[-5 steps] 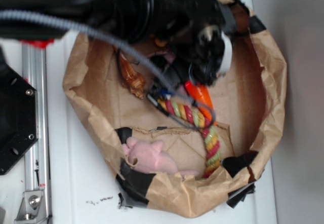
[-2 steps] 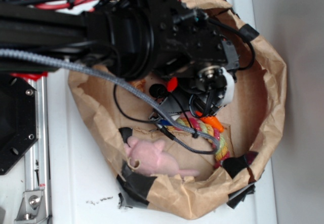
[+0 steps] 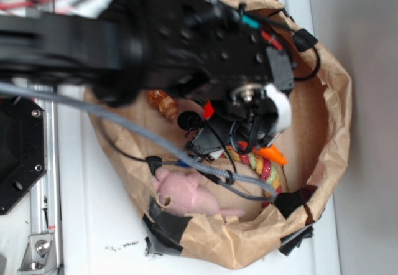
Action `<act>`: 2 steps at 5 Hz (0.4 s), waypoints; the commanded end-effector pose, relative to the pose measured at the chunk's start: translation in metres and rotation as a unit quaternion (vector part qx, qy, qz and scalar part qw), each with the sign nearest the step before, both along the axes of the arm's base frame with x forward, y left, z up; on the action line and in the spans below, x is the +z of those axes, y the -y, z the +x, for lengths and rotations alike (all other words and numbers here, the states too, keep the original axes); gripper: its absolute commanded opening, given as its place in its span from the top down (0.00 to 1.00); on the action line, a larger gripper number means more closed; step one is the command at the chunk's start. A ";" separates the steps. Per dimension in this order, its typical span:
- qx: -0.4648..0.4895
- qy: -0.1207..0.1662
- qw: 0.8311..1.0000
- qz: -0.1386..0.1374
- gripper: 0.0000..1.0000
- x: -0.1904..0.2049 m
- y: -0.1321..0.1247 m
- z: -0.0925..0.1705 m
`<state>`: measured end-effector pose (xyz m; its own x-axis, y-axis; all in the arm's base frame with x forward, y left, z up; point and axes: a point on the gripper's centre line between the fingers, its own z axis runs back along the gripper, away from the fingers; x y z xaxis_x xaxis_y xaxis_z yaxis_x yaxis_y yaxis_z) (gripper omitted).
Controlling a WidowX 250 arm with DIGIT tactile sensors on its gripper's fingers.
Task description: Grab the carrot.
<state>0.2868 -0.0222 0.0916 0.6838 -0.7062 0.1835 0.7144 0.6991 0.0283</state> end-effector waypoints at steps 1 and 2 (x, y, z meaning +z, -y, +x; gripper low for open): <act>0.089 0.008 0.996 -0.019 1.00 0.116 -0.005 -0.002; 0.082 0.000 0.997 0.002 1.00 0.134 0.001 -0.013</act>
